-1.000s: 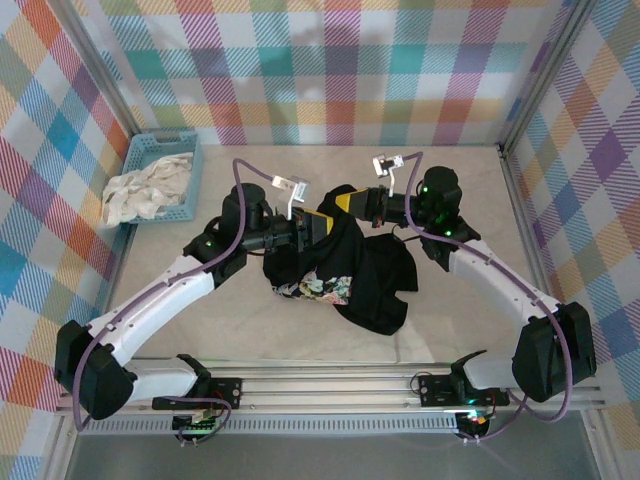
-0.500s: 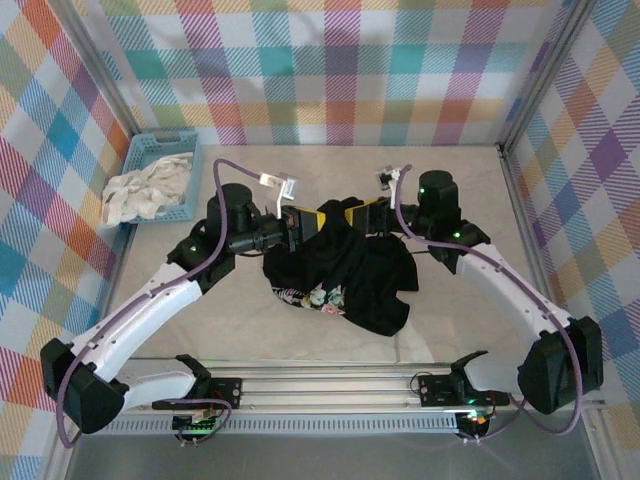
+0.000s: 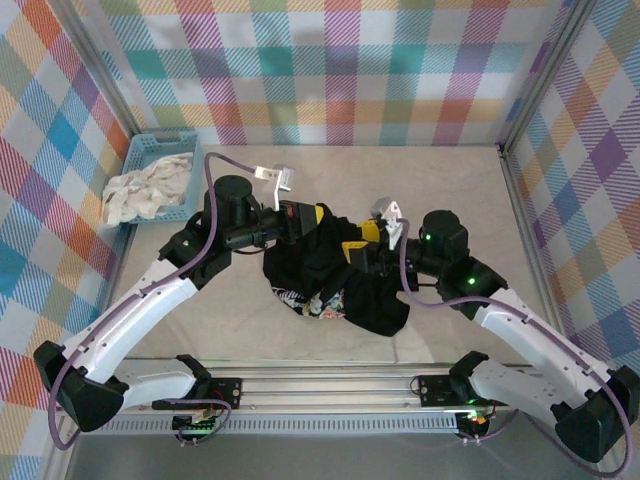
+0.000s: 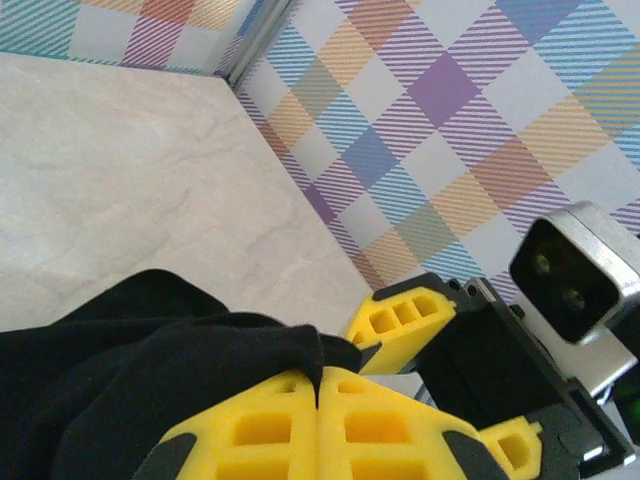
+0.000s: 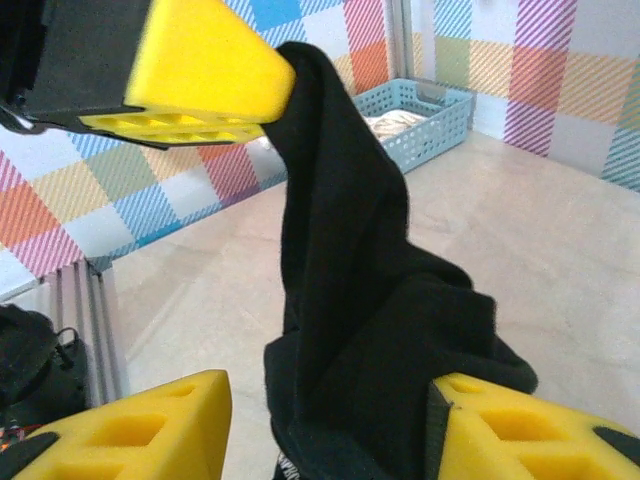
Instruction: Fold the inside-out t-shirt
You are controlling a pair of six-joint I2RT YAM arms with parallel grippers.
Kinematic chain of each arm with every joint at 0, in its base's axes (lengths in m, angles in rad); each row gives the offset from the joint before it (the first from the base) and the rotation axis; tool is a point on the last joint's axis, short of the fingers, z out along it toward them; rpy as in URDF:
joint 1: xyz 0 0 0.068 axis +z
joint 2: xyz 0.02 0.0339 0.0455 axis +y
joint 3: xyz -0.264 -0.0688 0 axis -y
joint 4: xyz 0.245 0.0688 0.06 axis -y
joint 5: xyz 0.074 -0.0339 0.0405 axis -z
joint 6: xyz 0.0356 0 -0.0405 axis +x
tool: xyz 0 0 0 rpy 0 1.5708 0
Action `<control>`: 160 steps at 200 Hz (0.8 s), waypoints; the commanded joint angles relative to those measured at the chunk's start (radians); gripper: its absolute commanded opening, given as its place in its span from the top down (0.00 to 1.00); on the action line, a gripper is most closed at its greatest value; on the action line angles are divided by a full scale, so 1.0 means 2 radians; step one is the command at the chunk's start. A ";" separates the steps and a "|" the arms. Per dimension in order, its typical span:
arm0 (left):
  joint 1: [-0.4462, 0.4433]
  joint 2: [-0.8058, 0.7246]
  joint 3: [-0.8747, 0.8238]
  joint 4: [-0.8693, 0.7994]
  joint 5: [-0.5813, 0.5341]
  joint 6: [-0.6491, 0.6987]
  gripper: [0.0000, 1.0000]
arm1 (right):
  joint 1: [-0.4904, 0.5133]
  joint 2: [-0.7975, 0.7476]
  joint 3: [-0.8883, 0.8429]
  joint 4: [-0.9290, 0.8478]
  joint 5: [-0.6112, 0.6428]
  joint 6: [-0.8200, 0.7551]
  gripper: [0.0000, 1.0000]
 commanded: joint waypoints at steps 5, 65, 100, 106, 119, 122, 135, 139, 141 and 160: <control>-0.007 -0.006 0.028 -0.033 0.004 0.005 1.00 | 0.007 0.038 0.075 -0.098 0.238 -0.021 0.46; -0.009 0.013 0.057 -0.089 -0.038 0.018 1.00 | 0.046 0.058 0.140 -0.184 0.336 -0.045 0.47; -0.009 0.025 0.066 -0.093 -0.042 0.021 1.00 | 0.058 0.026 0.072 -0.058 0.064 -0.050 0.56; -0.008 0.026 0.067 -0.091 -0.041 0.021 1.00 | 0.062 0.028 0.068 -0.044 0.039 -0.047 0.60; -0.009 0.028 0.070 -0.090 -0.041 0.021 1.00 | 0.070 0.042 0.064 -0.022 0.002 -0.043 0.65; -0.009 0.028 0.070 -0.090 -0.041 0.021 1.00 | 0.072 0.046 0.065 -0.019 -0.002 -0.042 0.66; -0.009 0.031 0.075 -0.092 -0.038 0.021 1.00 | 0.076 0.068 0.070 -0.010 -0.006 -0.038 0.69; -0.009 0.031 0.076 -0.093 -0.038 0.021 1.00 | 0.076 0.075 0.072 -0.009 -0.003 -0.037 0.70; -0.009 0.031 0.076 -0.093 -0.037 0.021 1.00 | 0.076 0.079 0.073 -0.008 -0.002 -0.035 0.70; -0.009 0.030 0.076 -0.093 -0.033 0.021 1.00 | 0.076 0.110 0.085 0.000 0.023 -0.028 0.73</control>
